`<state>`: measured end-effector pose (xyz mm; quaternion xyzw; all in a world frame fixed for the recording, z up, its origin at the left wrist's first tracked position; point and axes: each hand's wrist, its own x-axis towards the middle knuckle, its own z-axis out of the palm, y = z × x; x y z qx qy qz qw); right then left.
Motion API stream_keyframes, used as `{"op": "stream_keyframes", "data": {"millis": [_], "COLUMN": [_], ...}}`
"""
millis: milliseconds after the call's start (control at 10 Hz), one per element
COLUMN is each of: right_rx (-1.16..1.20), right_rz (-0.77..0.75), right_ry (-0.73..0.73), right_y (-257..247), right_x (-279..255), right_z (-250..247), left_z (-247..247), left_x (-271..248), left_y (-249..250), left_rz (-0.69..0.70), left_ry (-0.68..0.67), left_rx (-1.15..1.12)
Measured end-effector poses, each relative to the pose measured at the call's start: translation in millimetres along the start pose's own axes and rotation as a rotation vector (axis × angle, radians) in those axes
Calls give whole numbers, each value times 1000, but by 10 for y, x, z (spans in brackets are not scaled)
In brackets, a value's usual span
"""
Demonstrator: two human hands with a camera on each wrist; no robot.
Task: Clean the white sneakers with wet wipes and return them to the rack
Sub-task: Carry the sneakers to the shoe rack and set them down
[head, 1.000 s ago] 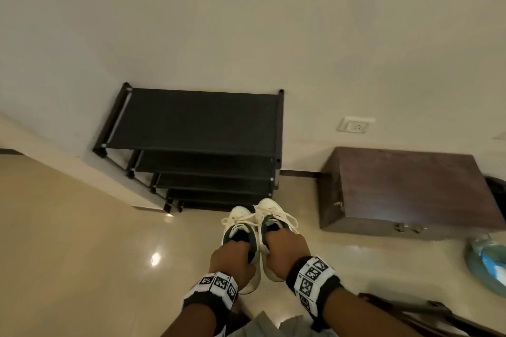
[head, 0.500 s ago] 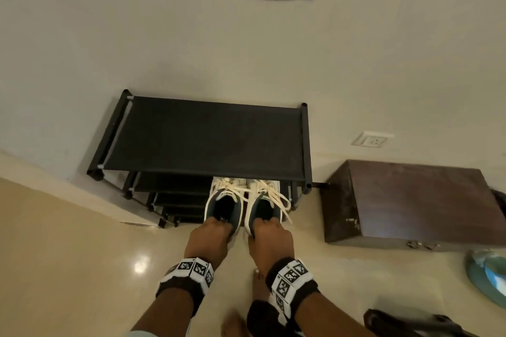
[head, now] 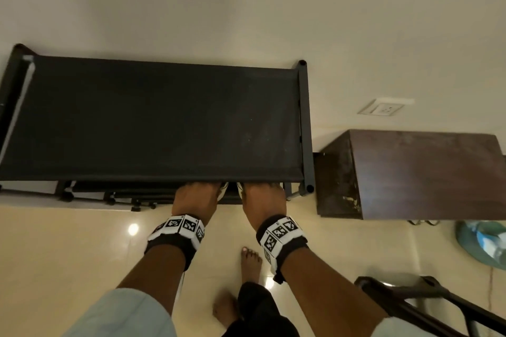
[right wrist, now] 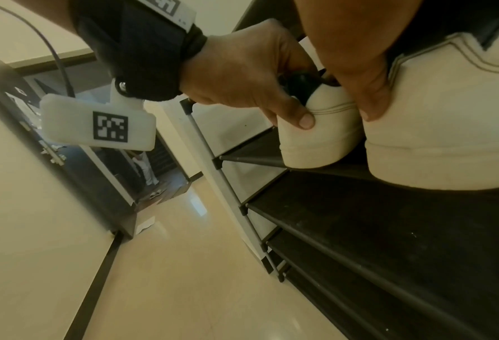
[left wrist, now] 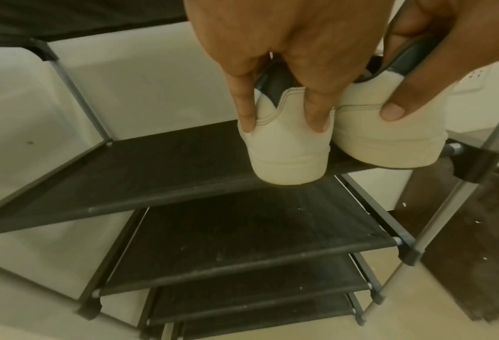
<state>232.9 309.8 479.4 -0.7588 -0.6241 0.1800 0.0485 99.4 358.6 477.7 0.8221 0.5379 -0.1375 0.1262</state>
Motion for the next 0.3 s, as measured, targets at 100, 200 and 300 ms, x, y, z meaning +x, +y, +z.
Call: {"op": "stream_keyframes", "data": {"millis": [100,200,300], "right_rx": [-19,21,76], "right_rz": [-24,-5,18], "right_ry": [-7,50,78], "right_y": [18,21,-43], "right_x": [-62,-181,-354], "right_z": [15,14,-36], "left_z": [81,80,-7], "left_x": [-66,-218,-500], "left_y": [66,128,283], "left_rz": [-83,-106,-81], "left_ry": [-18,23,147], "left_rx": [-116,-142,-188]}}
